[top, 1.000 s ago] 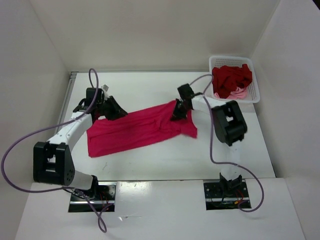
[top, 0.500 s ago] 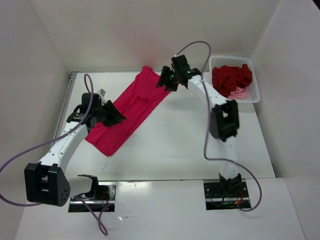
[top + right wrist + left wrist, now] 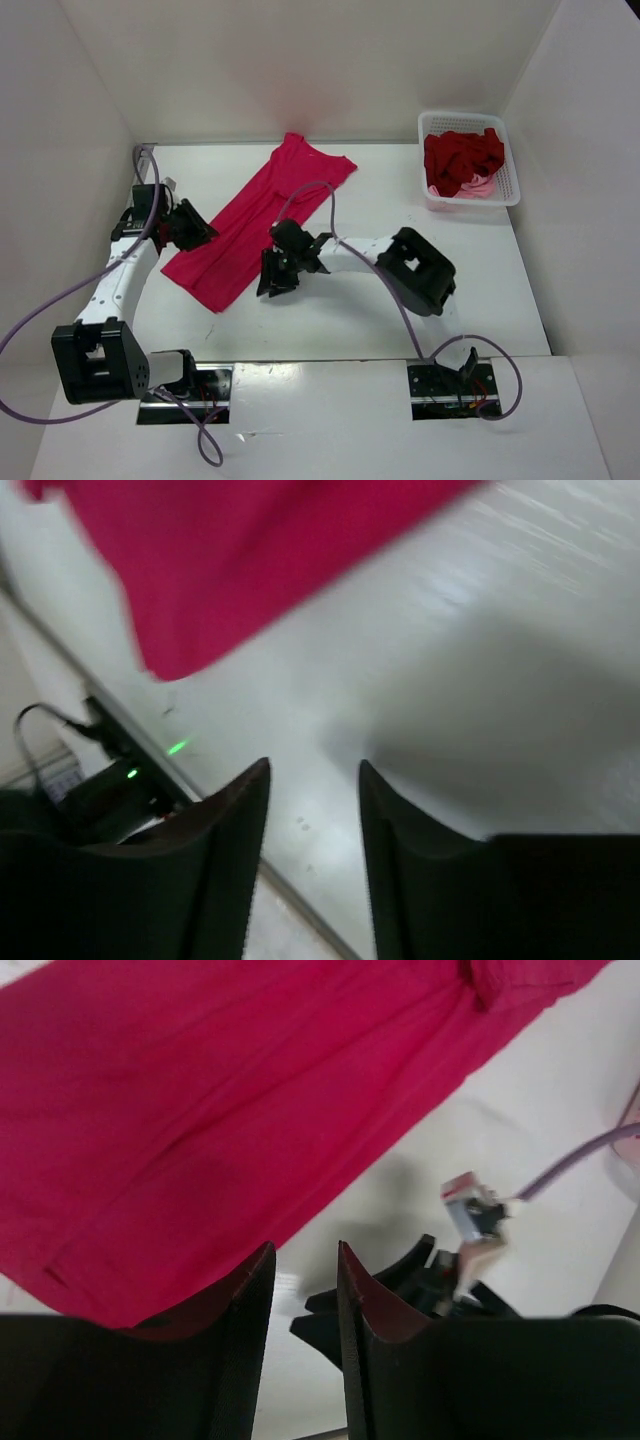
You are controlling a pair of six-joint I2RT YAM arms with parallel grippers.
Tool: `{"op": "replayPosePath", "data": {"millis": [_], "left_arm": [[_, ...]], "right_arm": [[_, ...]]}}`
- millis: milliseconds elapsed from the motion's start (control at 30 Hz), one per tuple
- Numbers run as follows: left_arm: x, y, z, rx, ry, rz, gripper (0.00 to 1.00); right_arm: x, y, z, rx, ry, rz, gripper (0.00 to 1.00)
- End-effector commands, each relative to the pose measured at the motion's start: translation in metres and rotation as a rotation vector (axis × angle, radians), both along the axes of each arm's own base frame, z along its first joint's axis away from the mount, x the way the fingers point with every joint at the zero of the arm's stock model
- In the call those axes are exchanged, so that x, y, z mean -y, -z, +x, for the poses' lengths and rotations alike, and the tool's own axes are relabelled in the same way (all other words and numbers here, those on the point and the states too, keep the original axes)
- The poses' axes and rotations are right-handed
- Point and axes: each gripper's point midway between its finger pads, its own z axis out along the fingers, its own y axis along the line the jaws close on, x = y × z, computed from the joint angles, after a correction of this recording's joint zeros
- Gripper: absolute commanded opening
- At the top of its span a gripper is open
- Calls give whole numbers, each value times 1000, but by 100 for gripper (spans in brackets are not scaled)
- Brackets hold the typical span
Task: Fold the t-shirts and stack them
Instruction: Rotate the tshirt 90 degrees
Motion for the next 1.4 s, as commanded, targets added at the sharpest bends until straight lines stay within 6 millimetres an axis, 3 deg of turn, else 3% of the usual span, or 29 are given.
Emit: {"op": "replayPosePath", "data": {"millis": [0, 33, 67, 200, 333, 433, 467, 500, 533, 633, 667, 700, 733, 767, 833, 867, 933, 967, 1067, 1133, 1167, 1233, 1367], "left_arm": [[-15, -5, 7, 18, 0, 45, 38], [-18, -5, 7, 17, -9, 45, 38], [-18, -5, 7, 17, -9, 45, 38], [-18, -4, 14, 31, -3, 40, 38], [-17, 10, 15, -5, 10, 33, 38], [-20, 12, 20, -7, 21, 56, 38], [-20, 15, 22, -7, 28, 61, 38], [-22, 15, 22, -8, 22, 68, 38], [-22, 19, 22, -18, 29, 72, 40], [-12, 23, 22, -29, 59, 71, 40], [-8, 27, 21, -41, 71, 69, 42], [0, 31, 21, -52, 96, 68, 42], [8, 30, 19, -50, 120, 58, 44], [14, 34, 18, -62, 141, 49, 46], [40, 41, 13, -77, 221, 19, 47], [50, 43, 11, -89, 246, 4, 49], [77, 52, -2, -117, 328, 6, 50], [85, 59, -8, -145, 345, 0, 50], [95, 79, -33, -230, 388, 2, 50], [94, 93, -57, -311, 381, -6, 50], [93, 95, -62, -317, 381, -6, 53], [93, 106, -86, -400, 355, -42, 55], [91, 104, -104, -442, 261, -45, 56]], "right_arm": [[-30, -30, 33, 76, 88, 100, 49], [-35, -20, 37, 62, 95, 93, 59], [-36, -13, 41, 55, 115, 81, 62], [-42, 20, 49, 23, 181, 24, 64], [-44, 54, 53, -23, 205, -51, 31], [-36, 57, 50, -27, 213, -74, 17], [-34, 53, 49, -23, 213, -68, 6], [-22, 58, 50, -35, 228, -86, 2], [-14, 40, 57, -15, 242, -64, 0], [25, 33, 55, 14, 261, -102, 0], [50, 20, 54, 23, 284, -102, 0], [63, 13, 51, 28, 283, -97, 0], [85, -7, 55, 58, 295, -96, 0], [109, 6, 42, 34, 295, -144, 0], [138, 7, 30, 39, 276, -182, 0], [164, 13, 20, 13, 292, -221, 1], [181, 23, 7, 4, 267, -262, 11], [191, 28, 1, -15, 278, -280, 32], [196, 18, -7, -22, 302, -269, 59], [205, 15, -14, -22, 341, -266, 62], [205, 4, -15, -16, 369, -233, 62], [207, 8, -31, -63, 368, -212, 62], [201, 14, -51, -141, 344, -143, 61]]}}
